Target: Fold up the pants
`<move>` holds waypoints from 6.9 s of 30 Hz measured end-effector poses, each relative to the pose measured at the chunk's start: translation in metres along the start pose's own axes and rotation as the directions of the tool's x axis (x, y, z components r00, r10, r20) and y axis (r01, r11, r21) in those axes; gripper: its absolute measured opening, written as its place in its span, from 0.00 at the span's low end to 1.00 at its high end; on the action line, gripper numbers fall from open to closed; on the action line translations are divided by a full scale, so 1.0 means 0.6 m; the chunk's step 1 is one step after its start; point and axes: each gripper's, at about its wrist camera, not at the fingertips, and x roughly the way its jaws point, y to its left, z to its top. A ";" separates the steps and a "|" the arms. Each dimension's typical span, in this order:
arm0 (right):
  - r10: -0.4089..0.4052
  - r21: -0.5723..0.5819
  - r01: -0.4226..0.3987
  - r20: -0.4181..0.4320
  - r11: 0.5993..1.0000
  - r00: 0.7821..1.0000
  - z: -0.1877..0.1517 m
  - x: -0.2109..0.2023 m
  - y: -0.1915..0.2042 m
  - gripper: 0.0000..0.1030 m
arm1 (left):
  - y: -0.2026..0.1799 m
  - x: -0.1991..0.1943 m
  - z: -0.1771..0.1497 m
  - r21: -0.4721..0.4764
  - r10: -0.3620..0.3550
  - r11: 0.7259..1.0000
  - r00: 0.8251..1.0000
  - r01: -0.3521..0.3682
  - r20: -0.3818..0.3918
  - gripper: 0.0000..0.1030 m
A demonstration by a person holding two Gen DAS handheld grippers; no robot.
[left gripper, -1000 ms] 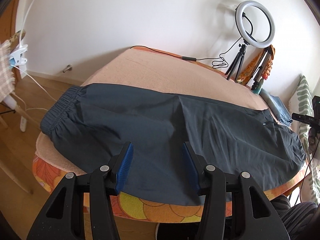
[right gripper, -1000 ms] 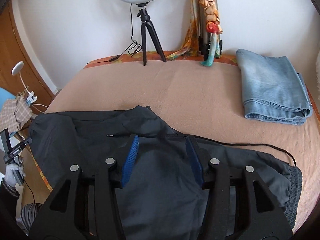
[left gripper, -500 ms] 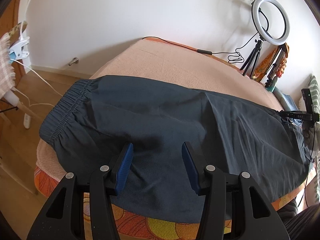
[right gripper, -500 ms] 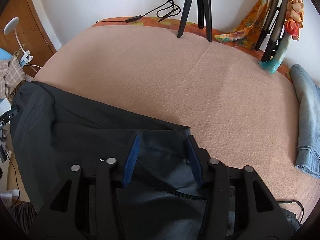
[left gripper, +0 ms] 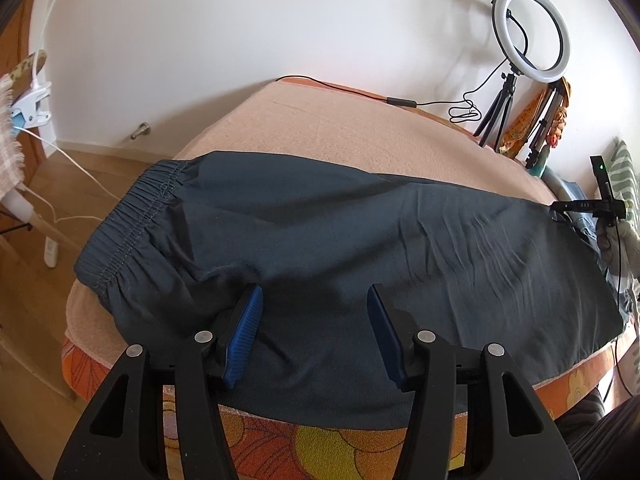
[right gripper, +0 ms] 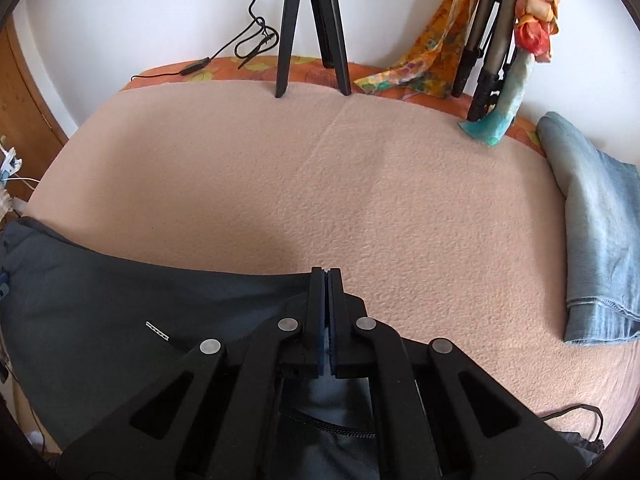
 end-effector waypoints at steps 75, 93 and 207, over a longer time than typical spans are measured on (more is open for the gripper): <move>0.255 0.028 -0.261 0.121 0.965 0.959 -0.225 -0.289 0.142 0.47 | 0.224 -0.041 -0.019 -0.659 -0.069 0.733 0.983 0.167 0.173 0.48; 0.279 -0.016 -0.279 0.106 0.960 0.954 -0.216 -0.282 0.180 0.47 | 0.191 -0.030 0.021 -0.567 0.057 0.820 0.976 0.076 0.212 0.21; 0.244 0.497 -0.219 0.015 0.840 0.970 -0.289 -0.283 -0.298 0.17 | -0.448 0.021 -0.042 0.243 -0.374 0.888 0.920 0.391 -0.113 0.64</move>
